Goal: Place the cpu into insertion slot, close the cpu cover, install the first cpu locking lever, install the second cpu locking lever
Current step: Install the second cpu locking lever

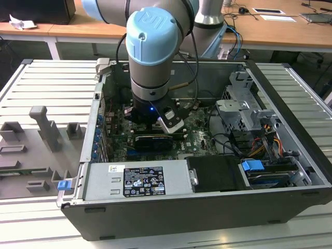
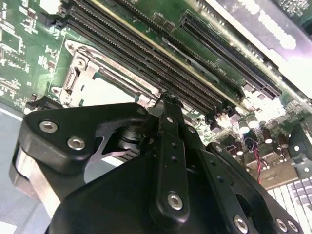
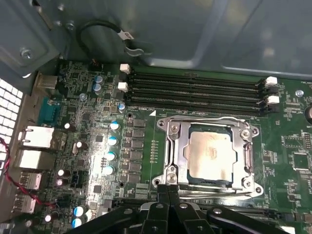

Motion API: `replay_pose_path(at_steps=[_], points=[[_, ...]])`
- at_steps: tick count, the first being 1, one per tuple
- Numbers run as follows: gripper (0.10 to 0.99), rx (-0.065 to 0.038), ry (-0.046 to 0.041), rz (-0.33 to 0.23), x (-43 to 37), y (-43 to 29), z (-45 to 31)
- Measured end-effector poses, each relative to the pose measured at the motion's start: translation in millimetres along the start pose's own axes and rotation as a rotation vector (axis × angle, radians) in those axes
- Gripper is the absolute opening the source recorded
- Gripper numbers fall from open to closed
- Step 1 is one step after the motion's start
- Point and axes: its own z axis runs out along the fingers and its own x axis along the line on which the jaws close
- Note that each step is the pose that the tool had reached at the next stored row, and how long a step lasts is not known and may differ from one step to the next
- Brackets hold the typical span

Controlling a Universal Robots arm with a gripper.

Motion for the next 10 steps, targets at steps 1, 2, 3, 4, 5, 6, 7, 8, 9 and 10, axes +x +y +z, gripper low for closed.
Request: replay_pose_path(at_steps=[1,2,3,4,5,6,7,8,9,10], points=[[0.106,-0.004,-0.0003,0.000,0.2,-0.3,1.0],[0.106,-0.007,-0.0006,0.000,0.4,-0.5,2.3],[0.106,-0.009,-0.0007,-0.001,0.7,-0.9,3.3],[0.106,-0.011,-0.0007,-0.001,1.2,-1.2,4.3],[0.106,-0.015,-0.0008,-0.002,2.2,-1.4,5.5],[0.106,-0.016,-0.0009,-0.002,2.5,-1.5,6.0],[0.106,-0.019,-0.0009,-0.002,2.7,-1.7,6.5],[0.106,-0.024,-0.0011,-0.003,2.9,-1.9,7.4],[0.106,-0.028,-0.0013,-0.004,3.0,-2.2,8.3],[0.106,-0.033,-0.0014,-0.005,3.0,-2.5,9.4]])
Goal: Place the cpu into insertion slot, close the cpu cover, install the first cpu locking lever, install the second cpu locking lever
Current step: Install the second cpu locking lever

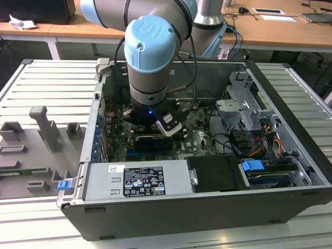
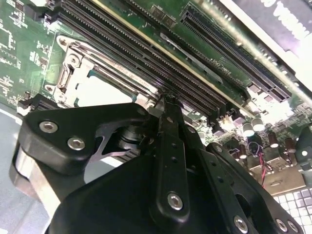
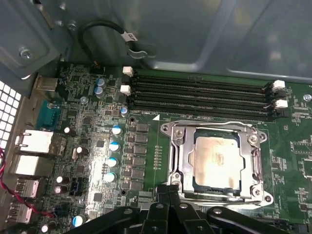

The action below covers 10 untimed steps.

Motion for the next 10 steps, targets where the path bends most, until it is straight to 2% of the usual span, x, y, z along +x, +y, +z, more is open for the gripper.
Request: replay_pose_path(at_steps=[2,4,10], points=[[0.106,-0.006,0.0002,-0.002,0.2,-0.4,1.2],[0.106,-0.019,0.0004,-0.005,1.3,-1.0,3.0],[0.106,-0.019,-0.0012,-0.006,1.9,1.3,-3.7]])
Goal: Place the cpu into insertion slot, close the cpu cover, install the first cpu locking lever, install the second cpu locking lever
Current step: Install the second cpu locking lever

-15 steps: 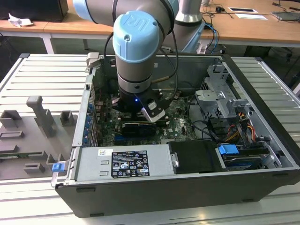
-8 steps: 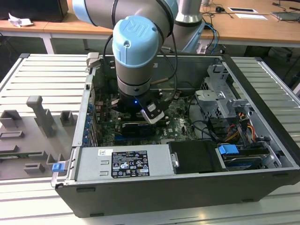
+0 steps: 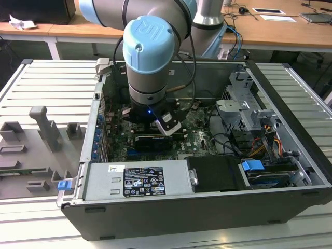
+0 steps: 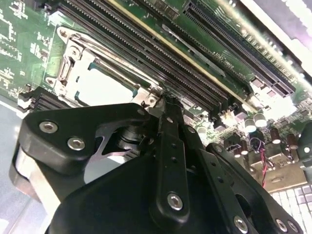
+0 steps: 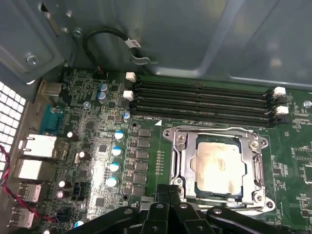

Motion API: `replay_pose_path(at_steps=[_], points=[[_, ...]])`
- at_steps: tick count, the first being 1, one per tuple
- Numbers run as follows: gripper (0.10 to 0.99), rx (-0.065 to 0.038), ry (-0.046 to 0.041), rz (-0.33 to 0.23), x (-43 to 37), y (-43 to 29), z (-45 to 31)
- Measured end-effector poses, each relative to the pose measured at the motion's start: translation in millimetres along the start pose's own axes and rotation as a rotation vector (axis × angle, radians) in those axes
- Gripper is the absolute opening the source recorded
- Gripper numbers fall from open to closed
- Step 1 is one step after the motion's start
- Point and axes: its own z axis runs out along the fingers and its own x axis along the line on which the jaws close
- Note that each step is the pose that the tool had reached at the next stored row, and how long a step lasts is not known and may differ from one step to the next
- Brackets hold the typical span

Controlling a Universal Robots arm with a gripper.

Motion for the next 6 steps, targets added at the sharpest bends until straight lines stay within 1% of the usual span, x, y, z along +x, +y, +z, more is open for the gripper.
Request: replay_pose_path(at_steps=[2,3,4,6], points=[[0.106,0.001,0.0002,0.000,-0.2,1.5,-3.9],[0.106,0.001,0.0002,0.000,-0.4,3.0,-8.1],[0.106,0.001,0.0001,0.000,-0.5,3.7,-10.1],[0.106,0.001,0.0000,0.000,-0.5,3.8,-10.3]])
